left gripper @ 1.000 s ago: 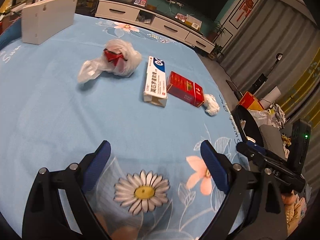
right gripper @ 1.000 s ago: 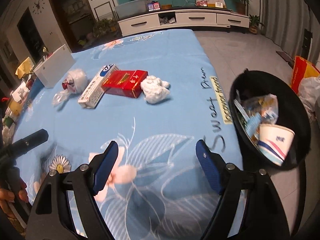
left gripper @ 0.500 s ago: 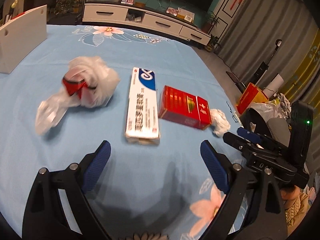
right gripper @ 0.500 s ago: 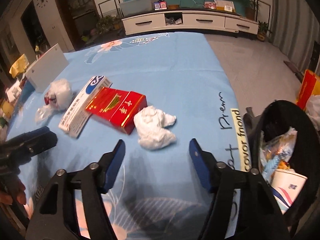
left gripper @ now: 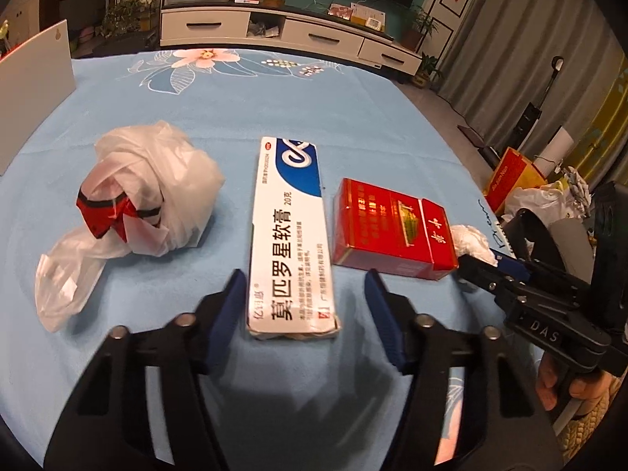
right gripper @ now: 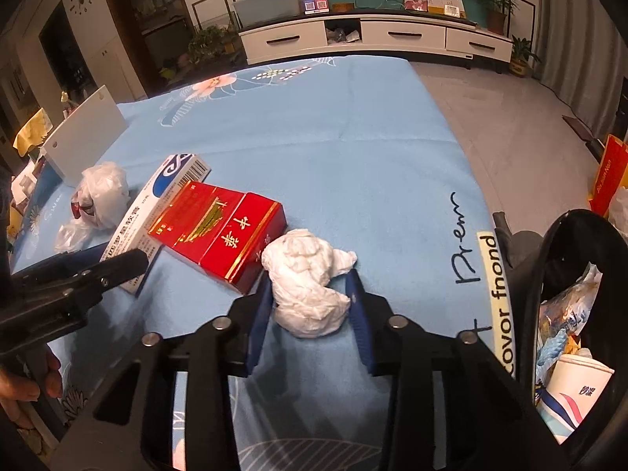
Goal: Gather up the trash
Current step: 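Grasp the white tissue with the right tool while the left grasps the white medicine box, then carry the tissue and medicine box over the black bin and open both tools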
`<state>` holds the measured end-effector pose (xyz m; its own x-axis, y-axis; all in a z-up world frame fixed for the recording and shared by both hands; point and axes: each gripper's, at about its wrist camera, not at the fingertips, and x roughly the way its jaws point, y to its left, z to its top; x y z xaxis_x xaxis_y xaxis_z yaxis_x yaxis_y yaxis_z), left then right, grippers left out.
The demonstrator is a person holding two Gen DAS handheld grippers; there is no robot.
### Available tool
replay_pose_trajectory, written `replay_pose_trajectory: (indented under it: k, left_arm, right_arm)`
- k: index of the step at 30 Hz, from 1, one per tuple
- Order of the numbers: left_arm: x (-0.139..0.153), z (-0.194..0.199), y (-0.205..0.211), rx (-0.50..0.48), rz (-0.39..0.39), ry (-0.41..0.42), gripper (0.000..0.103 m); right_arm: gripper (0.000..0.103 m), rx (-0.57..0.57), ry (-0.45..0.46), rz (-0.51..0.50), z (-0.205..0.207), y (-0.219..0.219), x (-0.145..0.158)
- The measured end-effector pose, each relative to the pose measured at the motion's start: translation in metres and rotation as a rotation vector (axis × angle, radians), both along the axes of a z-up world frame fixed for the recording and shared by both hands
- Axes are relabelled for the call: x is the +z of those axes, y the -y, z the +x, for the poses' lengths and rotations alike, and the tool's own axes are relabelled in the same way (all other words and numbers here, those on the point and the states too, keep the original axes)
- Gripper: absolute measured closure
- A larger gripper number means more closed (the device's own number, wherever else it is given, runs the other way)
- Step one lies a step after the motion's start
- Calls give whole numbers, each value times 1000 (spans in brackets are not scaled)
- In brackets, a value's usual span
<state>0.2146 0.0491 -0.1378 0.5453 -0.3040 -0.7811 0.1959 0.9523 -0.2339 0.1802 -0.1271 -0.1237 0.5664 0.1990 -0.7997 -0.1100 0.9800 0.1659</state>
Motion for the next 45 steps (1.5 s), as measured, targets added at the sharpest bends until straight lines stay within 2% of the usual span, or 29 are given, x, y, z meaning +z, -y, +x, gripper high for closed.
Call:
replay_pose_trajectory:
  k: [1, 2, 5, 13, 25, 29, 35, 45]
  left_arm:
    - [0, 0, 0, -1, -2, 0, 60]
    - [-1, 0, -1, -1, -4, -1, 63]
    - [0, -4, -2, -6, -13, 2, 63]
    - [11, -33, -9, -8, -38, 26, 63]
    - [44, -107, -31, -24, -124, 41, 63]
    - [53, -130, -28, -34, -145, 44, 63]
    - [68, -153, -21, -52, -152, 68, 63]
    - [80, -170, 6, -108, -116, 90, 63]
  right_arm:
    - [76, 2, -3, 2, 0, -1, 0]
    - [80, 0, -5, 8, -1, -1, 0]
    - [84, -4, -1, 11, -6, -2, 1]
    - [85, -26, 25, 69, -39, 8, 16]
    - [85, -3, -5, 126, -102, 7, 29]
    - [85, 10, 34, 135, -117, 3, 45]
    - [85, 4, 93, 145, -136, 10, 66]
    - [85, -71, 146, 169, -159, 47, 80]
